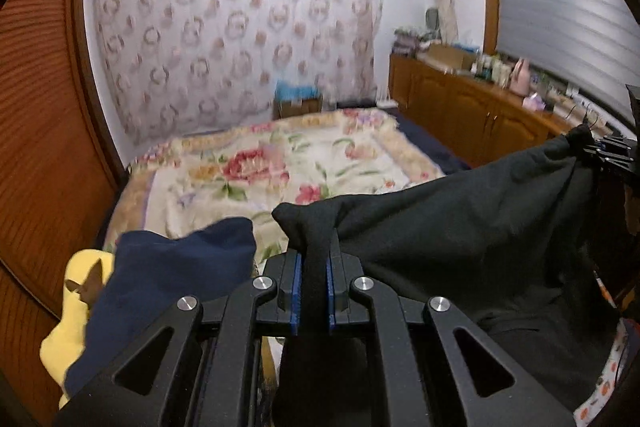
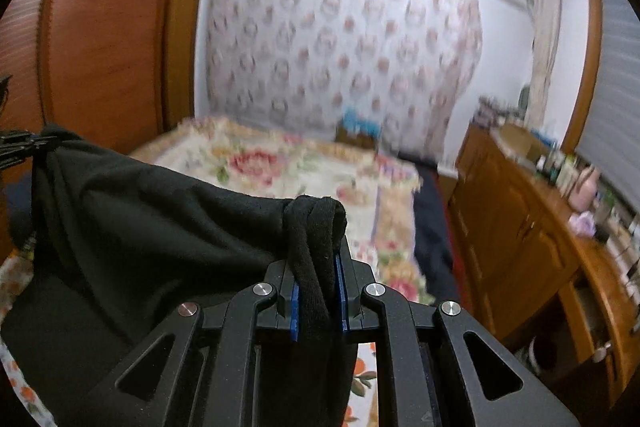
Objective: Fold small clothes
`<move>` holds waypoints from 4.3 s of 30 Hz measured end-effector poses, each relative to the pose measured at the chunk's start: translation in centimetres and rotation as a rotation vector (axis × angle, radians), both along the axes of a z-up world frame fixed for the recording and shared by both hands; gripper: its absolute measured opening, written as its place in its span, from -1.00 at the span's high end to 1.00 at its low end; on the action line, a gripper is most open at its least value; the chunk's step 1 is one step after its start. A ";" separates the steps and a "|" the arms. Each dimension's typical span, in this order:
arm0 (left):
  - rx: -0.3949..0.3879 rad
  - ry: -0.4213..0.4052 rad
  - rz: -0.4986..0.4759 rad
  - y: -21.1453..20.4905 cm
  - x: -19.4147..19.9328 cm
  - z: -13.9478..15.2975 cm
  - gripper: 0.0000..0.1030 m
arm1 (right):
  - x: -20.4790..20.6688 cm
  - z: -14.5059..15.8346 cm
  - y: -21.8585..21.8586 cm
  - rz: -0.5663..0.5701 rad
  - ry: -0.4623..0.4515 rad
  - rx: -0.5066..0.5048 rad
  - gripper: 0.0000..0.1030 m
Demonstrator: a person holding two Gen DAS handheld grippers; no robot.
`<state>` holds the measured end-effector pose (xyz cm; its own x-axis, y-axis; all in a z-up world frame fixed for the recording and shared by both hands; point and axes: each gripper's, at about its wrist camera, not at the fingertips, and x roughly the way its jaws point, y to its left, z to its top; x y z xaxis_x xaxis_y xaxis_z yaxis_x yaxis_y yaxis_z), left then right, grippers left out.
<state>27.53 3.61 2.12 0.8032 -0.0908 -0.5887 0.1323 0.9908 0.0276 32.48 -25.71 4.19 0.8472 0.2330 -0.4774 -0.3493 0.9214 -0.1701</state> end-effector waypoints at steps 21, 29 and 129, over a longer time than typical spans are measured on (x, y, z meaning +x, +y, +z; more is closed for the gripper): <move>0.004 0.092 -0.061 -1.5 4.5 -1.3 -0.51 | 11.5 -2.3 -0.5 -0.051 0.209 -0.027 0.27; -0.026 0.149 -0.081 -2.7 -0.3 -4.3 -0.52 | 4.7 -2.2 -1.7 -0.031 0.223 0.066 0.23; -0.221 0.021 -0.003 -3.3 -9.8 -3.3 0.95 | -6.7 0.7 -2.9 -0.073 -0.006 0.184 0.82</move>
<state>17.69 0.34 -1.19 0.7907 -0.2220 -0.5706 0.1333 0.9720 -0.1934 25.80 -28.59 4.88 0.8677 0.2533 -0.4276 -0.2795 0.9602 0.0018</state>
